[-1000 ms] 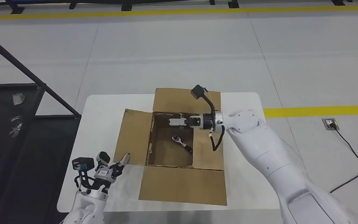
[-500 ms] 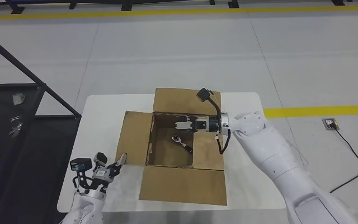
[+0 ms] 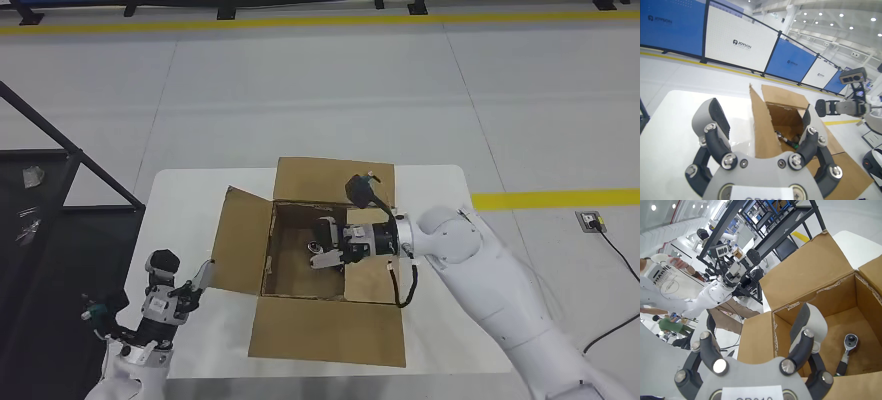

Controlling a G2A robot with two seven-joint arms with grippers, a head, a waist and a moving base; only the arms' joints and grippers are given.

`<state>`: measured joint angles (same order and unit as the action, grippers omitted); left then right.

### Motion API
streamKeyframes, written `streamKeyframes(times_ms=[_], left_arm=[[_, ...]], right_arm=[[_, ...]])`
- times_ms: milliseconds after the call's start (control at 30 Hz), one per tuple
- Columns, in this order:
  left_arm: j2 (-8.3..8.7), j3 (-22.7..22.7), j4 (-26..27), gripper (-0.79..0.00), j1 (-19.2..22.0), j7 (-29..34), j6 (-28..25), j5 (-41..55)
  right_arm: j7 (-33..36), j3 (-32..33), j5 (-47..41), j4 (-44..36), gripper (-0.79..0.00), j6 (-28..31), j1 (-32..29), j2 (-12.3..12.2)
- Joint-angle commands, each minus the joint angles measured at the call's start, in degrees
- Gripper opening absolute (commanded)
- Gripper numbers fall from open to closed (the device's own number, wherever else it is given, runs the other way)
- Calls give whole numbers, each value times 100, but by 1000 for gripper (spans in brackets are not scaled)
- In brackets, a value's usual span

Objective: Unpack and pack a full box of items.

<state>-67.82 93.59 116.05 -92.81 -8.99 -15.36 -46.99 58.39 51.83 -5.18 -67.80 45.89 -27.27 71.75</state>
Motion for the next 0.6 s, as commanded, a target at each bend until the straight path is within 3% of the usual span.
streamKeyframes(times_ms=[0,167,433,567], left_arm=[[2,-104,379,0,-92,332,-276,385],[8,-565,734,0,118,1257,-406,604],[-110,-1884,107,0,1034,1728,184,136],[-117,-1904,93,0,1069,1700,240,114]], right_arm=[[-33,383,288,-740,0,33,-454,-183],[-153,1462,829,-2289,0,12,-1746,-547],[-1254,3221,1352,-3781,0,-270,-3951,-841],[-1306,3280,1376,-3808,0,-347,-4031,-846]])
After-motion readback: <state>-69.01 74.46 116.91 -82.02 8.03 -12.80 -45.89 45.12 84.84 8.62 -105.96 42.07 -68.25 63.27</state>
